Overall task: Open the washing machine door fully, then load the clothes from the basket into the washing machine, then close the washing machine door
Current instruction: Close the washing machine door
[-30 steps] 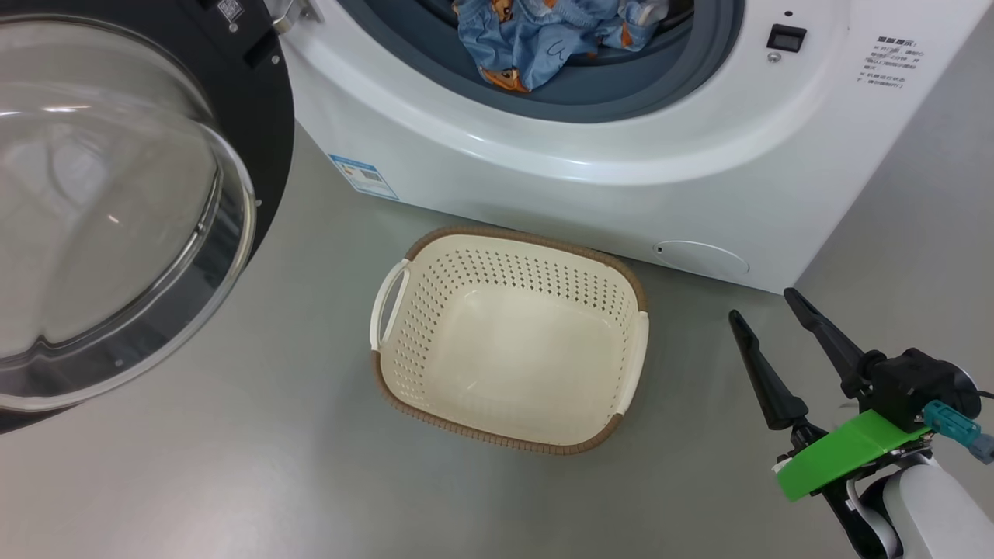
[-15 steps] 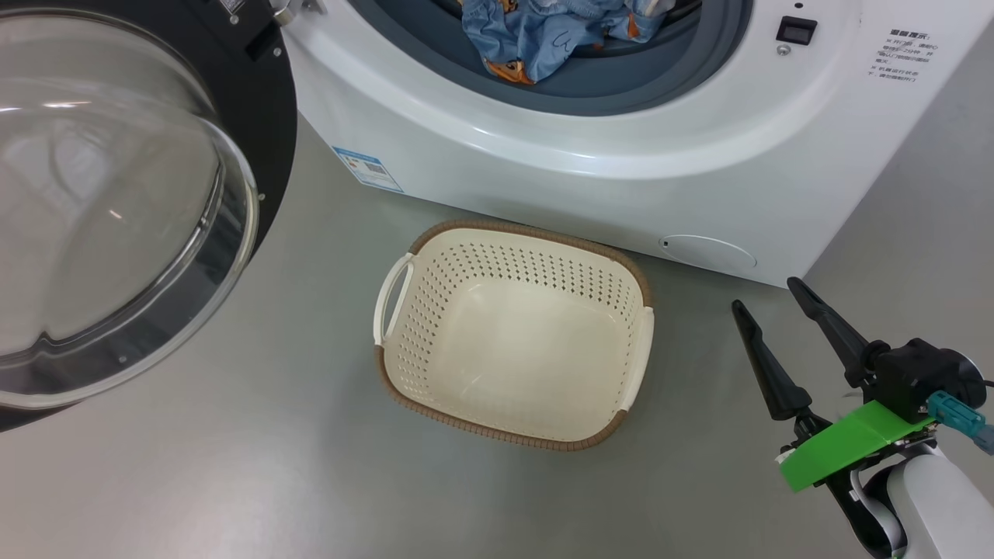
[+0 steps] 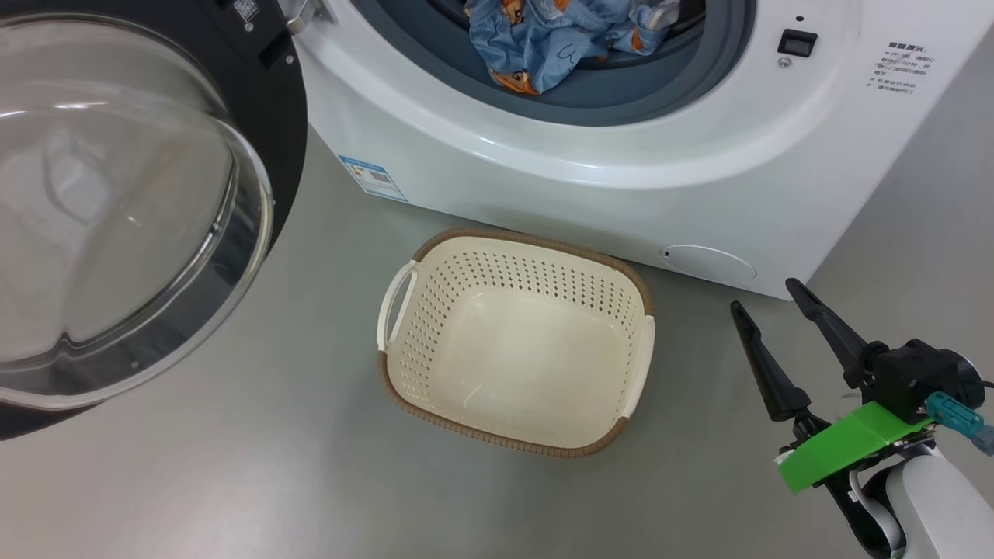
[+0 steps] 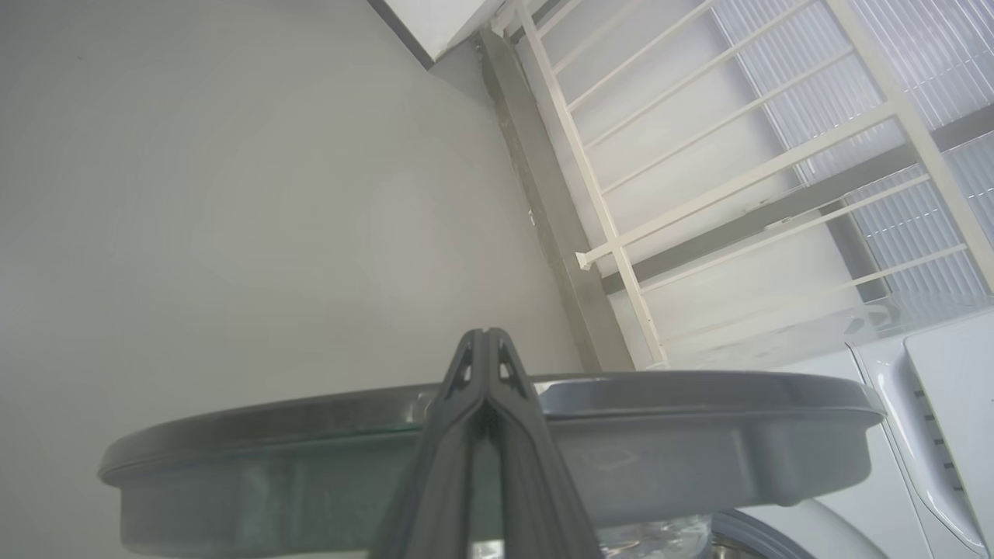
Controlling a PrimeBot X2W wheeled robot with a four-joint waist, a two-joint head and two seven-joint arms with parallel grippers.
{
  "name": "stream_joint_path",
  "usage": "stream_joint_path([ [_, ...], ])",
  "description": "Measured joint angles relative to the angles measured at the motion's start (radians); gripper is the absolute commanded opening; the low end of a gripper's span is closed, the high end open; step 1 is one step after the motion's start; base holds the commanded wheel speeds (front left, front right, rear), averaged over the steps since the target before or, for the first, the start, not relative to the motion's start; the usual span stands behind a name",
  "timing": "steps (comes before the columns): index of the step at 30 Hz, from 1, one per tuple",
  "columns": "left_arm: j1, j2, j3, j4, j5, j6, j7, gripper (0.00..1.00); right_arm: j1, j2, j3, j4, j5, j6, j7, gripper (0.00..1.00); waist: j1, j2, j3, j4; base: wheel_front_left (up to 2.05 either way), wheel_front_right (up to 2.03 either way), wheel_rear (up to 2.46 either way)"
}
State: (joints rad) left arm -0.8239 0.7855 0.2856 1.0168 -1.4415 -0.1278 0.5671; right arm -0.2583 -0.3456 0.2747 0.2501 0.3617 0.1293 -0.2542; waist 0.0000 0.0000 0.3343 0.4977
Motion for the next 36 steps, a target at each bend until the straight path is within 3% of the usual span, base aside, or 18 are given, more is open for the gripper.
stream_joint_path([
  [36,0.069,-0.015,-0.075,-0.133,-0.044,0.000,0.254,0.00,0.004,0.024,-0.003,0.001,0.000,0.000,0.000,1.00,-0.0001,0.0001,-0.042,0.026,0.00,0.00,0.00],
])
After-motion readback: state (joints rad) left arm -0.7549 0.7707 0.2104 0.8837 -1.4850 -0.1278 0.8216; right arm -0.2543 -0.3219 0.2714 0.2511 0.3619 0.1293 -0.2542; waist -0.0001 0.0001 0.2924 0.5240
